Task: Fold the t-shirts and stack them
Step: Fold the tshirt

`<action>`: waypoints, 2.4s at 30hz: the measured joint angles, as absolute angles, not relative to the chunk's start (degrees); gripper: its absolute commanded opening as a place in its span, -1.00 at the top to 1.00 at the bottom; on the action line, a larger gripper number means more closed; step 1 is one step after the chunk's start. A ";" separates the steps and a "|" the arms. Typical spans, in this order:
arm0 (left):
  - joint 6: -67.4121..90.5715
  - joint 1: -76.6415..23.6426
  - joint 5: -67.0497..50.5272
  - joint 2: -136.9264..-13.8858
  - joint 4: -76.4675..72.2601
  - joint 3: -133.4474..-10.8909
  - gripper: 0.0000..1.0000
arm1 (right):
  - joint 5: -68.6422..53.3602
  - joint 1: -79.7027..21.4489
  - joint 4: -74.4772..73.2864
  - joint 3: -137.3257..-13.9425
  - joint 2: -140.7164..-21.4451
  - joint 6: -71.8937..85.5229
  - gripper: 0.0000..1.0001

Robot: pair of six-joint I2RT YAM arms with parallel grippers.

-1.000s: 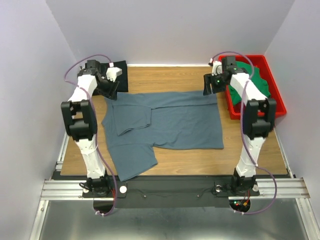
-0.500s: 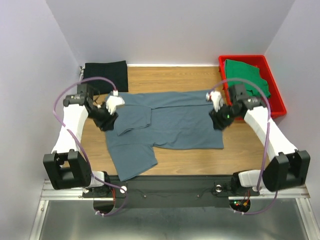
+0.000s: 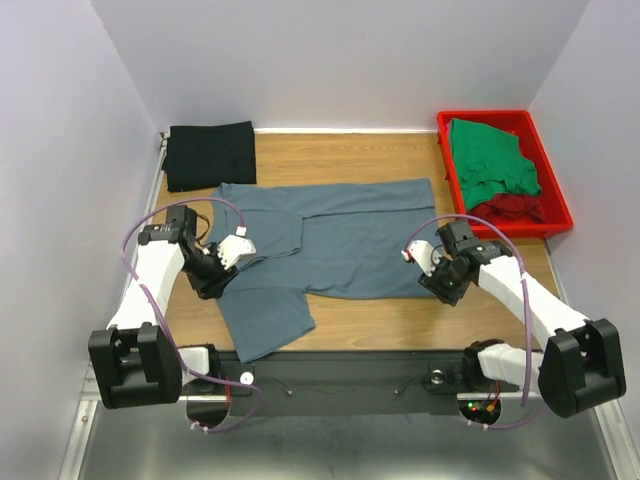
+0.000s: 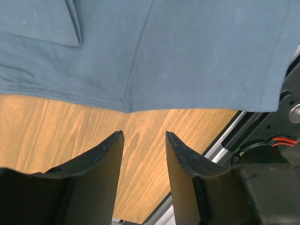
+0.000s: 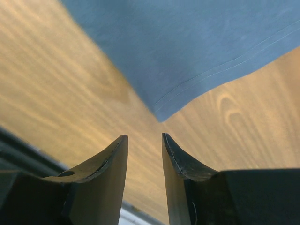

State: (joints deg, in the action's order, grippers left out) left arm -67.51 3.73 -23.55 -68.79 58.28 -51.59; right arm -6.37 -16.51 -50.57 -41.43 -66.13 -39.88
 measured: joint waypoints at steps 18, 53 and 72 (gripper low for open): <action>-66.28 -6.72 -18.46 -66.57 50.43 -40.71 -0.01 | -2.44 -19.22 -38.52 -35.20 -71.31 -39.57 0.80; -67.24 -17.54 -3.84 -66.94 42.19 -36.23 1.00 | 0.69 -19.22 -44.86 -41.74 -68.40 -39.00 0.99; -68.18 -9.69 -11.81 -66.81 52.93 -51.68 1.00 | 2.85 -16.67 -53.12 -51.22 -65.78 -42.61 0.99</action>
